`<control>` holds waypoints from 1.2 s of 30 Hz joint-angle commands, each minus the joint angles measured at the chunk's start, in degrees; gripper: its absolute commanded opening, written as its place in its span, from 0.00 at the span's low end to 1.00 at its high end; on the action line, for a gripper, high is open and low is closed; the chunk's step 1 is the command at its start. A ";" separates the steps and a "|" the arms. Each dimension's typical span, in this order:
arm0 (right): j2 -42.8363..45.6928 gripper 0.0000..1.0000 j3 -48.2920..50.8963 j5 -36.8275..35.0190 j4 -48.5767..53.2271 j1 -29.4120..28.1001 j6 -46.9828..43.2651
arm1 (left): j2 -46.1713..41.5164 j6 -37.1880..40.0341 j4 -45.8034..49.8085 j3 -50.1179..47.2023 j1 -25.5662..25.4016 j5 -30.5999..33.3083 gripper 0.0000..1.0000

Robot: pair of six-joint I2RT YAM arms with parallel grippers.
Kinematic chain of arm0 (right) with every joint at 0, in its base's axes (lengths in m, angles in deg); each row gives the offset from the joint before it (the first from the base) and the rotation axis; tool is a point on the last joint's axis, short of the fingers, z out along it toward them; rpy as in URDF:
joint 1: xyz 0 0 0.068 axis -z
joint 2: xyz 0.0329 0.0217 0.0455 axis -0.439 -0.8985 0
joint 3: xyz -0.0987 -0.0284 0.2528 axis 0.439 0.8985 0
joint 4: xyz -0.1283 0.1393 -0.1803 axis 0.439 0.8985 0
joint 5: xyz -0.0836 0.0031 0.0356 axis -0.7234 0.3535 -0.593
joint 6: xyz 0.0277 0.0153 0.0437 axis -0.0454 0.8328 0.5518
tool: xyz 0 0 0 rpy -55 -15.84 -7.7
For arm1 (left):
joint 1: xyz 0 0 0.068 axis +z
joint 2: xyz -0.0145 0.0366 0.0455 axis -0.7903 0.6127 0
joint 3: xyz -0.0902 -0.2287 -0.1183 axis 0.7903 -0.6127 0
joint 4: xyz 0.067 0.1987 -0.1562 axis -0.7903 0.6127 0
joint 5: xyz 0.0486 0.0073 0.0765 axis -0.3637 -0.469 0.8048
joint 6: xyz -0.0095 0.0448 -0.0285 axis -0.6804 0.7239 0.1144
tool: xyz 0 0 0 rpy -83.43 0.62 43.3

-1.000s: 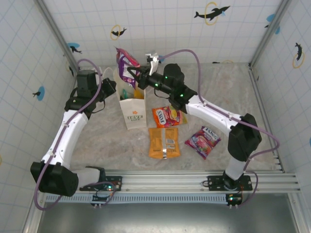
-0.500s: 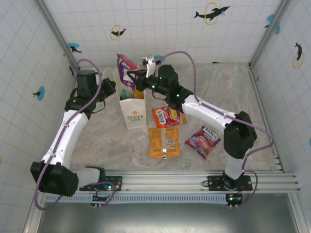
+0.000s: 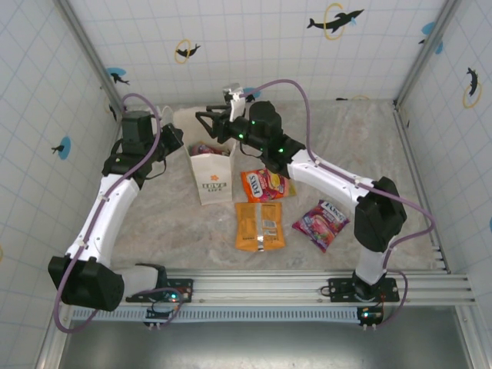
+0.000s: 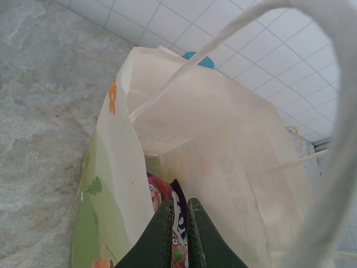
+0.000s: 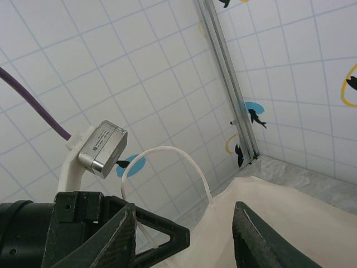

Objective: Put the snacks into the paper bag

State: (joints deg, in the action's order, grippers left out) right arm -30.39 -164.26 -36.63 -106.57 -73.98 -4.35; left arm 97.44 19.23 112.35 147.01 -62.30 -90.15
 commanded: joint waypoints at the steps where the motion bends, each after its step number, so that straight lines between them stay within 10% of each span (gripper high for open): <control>1: 3.68 0.48 0.73 -0.36 -2.04 -0.17 -0.69 | -0.04 1.48 0.52 0.17 -0.01 0.07 0.13; 17: 21.38 0.48 23.04 -5.49 19.13 8.95 1.46 | 0.12 1.64 0.17 -1.36 -0.02 -0.58 0.14; 24: 22.62 0.49 32.93 4.73 29.51 19.82 10.12 | 0.12 1.13 -0.68 -2.00 0.02 -1.18 0.14; 36: 13.28 0.56 25.51 -4.05 51.16 18.85 -1.12 | 0.03 0.88 -0.20 -2.08 -0.02 -1.13 0.13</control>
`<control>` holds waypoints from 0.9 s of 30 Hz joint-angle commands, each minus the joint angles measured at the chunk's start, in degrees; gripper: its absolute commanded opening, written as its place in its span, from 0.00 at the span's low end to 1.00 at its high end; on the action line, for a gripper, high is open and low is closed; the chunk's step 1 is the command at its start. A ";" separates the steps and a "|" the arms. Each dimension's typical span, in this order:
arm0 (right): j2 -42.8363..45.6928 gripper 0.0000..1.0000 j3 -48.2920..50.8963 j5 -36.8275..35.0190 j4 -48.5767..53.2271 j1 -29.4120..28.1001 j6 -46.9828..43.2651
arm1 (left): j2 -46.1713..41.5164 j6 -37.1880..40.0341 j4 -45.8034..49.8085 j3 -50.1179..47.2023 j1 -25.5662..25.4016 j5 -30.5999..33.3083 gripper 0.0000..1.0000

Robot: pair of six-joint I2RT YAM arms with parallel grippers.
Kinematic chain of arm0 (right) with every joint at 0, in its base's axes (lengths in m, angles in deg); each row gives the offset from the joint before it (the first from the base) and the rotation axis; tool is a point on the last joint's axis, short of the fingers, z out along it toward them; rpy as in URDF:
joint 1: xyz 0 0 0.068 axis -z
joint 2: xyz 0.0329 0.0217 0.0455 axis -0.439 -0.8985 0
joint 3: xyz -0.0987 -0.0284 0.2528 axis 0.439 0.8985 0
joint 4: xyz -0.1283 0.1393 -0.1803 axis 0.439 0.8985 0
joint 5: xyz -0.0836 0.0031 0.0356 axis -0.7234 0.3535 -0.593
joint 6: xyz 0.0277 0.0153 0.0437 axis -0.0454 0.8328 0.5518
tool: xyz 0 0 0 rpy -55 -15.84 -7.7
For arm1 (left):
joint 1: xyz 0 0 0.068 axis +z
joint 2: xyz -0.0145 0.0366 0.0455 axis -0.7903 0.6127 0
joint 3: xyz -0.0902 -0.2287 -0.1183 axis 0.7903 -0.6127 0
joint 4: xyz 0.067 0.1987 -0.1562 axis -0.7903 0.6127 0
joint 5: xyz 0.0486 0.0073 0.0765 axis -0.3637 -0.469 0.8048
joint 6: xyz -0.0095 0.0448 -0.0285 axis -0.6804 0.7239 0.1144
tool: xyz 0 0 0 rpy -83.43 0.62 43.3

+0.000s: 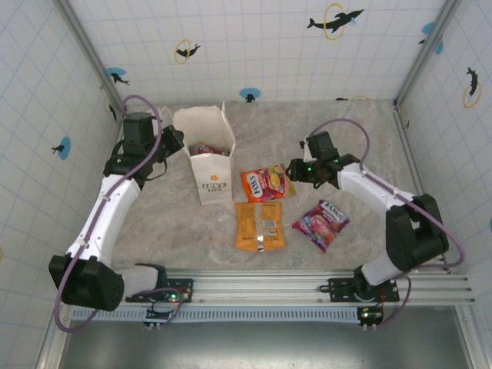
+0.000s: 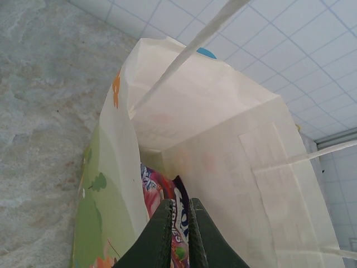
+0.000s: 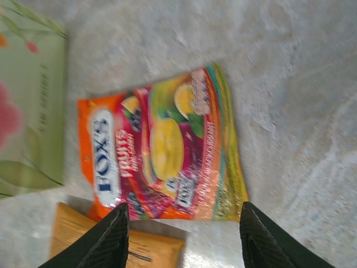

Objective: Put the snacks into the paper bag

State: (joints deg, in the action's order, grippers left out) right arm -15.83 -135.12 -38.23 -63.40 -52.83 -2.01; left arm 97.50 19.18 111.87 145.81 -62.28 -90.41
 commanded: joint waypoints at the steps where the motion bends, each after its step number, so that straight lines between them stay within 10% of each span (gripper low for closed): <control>1: -1.55 0.56 -3.73 -2.85 9.66 -3.39 -3.00 | -0.10 0.91 0.55 -0.89 -0.07 -0.76 0.13; 14: 14.05 0.54 11.92 1.93 14.11 -15.10 18.11 | -0.73 0.92 -0.02 -2.55 -0.04 -0.60 0.13; 27: 20.56 0.55 32.57 9.27 -8.79 -20.14 32.77 | -0.42 0.59 -1.29 -3.15 -0.05 -2.31 0.13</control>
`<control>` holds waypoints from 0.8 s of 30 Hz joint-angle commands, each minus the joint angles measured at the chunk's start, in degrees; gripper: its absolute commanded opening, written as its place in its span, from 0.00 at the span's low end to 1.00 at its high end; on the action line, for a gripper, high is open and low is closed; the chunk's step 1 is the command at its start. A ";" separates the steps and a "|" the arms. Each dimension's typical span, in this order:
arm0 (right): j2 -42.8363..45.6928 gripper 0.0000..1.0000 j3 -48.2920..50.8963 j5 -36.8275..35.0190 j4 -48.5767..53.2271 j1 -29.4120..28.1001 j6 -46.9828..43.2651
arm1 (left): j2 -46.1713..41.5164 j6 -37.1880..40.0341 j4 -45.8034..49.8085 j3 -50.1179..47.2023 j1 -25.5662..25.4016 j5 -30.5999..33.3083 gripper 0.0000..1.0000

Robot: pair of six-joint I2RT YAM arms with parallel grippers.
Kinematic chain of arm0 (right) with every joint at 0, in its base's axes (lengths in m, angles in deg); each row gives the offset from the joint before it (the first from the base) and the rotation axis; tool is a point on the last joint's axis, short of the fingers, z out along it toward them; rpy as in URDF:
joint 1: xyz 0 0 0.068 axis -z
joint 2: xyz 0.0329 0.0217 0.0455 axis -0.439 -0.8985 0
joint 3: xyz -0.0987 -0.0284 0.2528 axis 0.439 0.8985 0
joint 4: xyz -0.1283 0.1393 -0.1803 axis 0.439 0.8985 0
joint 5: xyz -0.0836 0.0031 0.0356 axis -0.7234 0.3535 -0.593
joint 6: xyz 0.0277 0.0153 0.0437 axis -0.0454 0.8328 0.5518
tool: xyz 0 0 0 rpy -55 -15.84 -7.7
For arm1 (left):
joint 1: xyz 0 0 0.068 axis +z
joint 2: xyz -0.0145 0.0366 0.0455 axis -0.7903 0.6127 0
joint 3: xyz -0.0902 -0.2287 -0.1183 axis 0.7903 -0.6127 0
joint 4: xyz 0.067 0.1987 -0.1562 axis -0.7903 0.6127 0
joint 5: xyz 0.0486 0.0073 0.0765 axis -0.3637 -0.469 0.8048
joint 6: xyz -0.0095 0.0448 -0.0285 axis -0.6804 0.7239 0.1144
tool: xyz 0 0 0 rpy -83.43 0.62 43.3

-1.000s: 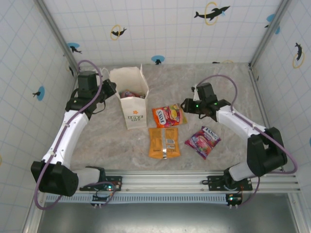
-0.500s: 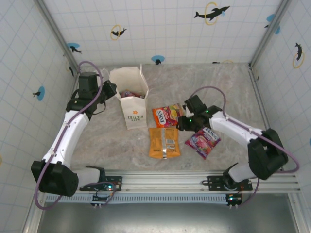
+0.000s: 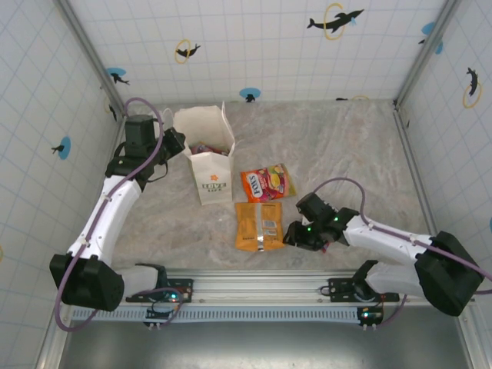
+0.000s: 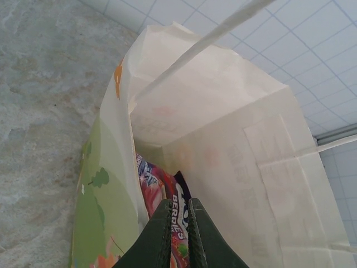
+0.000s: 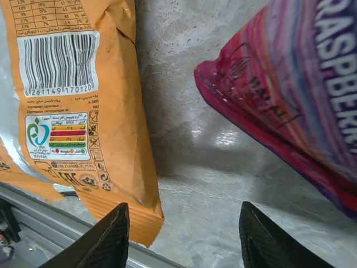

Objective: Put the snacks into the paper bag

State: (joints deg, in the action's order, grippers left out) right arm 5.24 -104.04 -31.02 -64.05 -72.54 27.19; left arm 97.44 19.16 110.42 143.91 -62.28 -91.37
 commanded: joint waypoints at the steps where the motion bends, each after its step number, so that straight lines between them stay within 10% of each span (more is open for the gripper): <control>1: -0.65 0.55 2.35 2.66 -10.34 -0.37 4.12 | -0.49 0.62 0.12 -1.27 -0.04 -1.39 0.13; 24: -7.75 0.49 8.33 5.49 -28.17 0.40 6.45 | -1.09 0.82 0.15 -1.55 -0.04 -0.88 0.13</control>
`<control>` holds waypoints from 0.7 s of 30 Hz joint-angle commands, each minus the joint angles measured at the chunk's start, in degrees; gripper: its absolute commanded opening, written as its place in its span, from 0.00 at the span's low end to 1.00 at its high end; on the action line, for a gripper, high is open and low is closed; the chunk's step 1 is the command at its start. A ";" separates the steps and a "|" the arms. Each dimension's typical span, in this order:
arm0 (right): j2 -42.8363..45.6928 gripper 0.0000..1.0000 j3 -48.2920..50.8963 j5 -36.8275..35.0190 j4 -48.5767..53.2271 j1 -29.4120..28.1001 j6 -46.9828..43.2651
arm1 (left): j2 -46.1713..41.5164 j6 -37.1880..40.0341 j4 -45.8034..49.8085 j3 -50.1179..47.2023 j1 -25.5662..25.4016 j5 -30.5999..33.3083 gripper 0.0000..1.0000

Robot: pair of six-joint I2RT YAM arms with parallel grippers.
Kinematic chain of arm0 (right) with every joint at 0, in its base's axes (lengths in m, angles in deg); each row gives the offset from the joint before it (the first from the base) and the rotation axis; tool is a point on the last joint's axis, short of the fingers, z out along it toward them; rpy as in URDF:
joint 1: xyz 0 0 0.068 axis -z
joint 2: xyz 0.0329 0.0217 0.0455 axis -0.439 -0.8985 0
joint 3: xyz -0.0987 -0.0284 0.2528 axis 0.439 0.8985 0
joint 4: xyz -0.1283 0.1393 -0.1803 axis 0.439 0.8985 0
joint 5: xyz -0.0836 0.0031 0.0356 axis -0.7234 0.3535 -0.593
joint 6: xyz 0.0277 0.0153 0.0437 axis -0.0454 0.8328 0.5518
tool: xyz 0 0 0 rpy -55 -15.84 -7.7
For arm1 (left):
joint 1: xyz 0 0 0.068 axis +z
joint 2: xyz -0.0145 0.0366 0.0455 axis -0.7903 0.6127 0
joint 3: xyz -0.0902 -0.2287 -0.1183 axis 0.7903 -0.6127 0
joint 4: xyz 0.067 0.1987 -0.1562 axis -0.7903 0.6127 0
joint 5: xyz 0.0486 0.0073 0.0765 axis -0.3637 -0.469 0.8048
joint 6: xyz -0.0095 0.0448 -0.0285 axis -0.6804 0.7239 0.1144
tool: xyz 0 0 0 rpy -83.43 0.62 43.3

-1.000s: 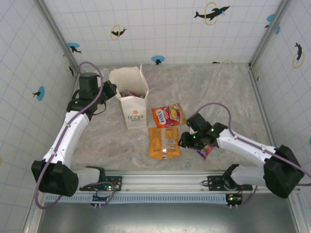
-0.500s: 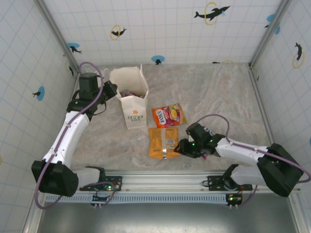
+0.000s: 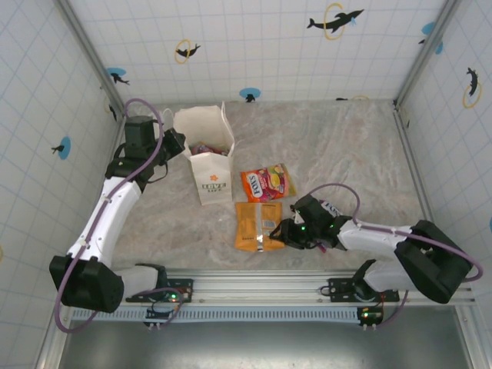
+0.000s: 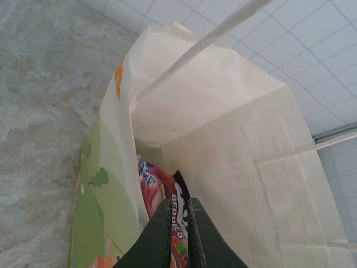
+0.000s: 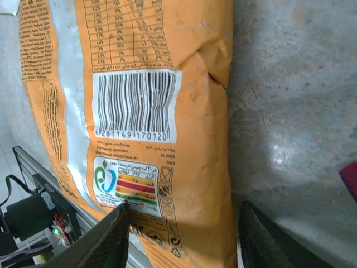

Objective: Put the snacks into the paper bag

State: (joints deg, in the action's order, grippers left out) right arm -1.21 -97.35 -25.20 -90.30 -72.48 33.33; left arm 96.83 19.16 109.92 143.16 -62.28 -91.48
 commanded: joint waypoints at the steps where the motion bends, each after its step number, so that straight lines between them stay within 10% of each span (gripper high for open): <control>1: -1.41 0.38 1.78 -0.42 -2.12 0.45 0.14 | -0.50 0.91 0.74 -0.68 -0.04 -0.82 0.13; 5: 1.13 0.00 2.57 -1.96 -1.69 0.60 -0.47 | -0.58 0.93 1.30 -0.44 -0.04 -0.54 0.13; 21: 19.07 0.00 -4.42 -14.94 15.14 3.63 -9.13 | -0.14 0.94 0.89 -0.09 -0.04 -0.67 0.13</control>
State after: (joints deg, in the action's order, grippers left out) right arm 15.45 -97.96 -34.56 -79.48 -69.46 27.98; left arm 96.85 19.16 109.94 143.18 -62.28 -91.46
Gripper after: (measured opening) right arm 0.055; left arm 0.130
